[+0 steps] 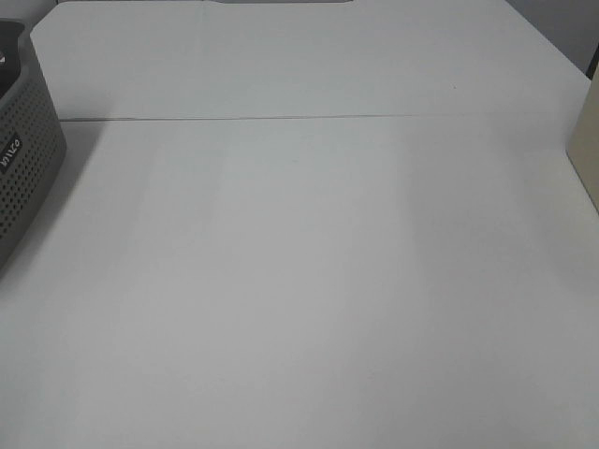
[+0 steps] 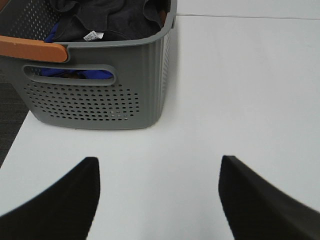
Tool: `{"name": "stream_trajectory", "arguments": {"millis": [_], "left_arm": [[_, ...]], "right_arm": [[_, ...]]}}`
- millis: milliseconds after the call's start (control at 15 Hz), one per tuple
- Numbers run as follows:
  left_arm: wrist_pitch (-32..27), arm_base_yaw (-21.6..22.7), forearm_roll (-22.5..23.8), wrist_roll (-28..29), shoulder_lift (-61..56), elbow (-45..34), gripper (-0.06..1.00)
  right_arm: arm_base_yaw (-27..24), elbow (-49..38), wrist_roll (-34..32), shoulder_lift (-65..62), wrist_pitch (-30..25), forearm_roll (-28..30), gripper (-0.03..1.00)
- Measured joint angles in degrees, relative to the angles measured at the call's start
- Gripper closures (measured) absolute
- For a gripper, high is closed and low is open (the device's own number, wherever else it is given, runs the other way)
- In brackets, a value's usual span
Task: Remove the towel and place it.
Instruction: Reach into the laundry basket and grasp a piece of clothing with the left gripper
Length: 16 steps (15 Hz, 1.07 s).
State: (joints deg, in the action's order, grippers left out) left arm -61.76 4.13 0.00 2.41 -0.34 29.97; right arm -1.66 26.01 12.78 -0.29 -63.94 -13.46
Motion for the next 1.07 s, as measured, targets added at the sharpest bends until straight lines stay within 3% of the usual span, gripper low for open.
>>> {"name": "stream_trajectory", "arguments": {"millis": [200, 333, 400, 533, 1067], "left_arm": [[0.0, 0.0, 0.0, -1.03, 0.0, 0.0, 0.29], [0.0, 0.0, 0.0, -1.95, 0.0, 0.0, 0.17], [0.0, 0.0, 0.0, -2.41, 0.0, 0.0, 0.04], [0.0, 0.0, 0.0, -2.41, 0.0, 0.0, -0.04], [0.0, 0.0, 0.8, -2.41, 0.0, 0.0, -0.05]], "right_arm": [[0.0, 0.0, 0.0, 0.0, 0.0, 0.0, 0.26], [0.0, 0.0, 0.0, 0.0, 0.0, 0.0, 0.26], [0.0, 0.0, 0.0, 0.0, 0.0, 0.0, 0.26], [0.0, 0.0, 0.0, 0.0, 0.0, 0.0, 0.26], [0.0, 0.0, 0.0, 0.0, 0.0, 0.0, 0.26]]}}
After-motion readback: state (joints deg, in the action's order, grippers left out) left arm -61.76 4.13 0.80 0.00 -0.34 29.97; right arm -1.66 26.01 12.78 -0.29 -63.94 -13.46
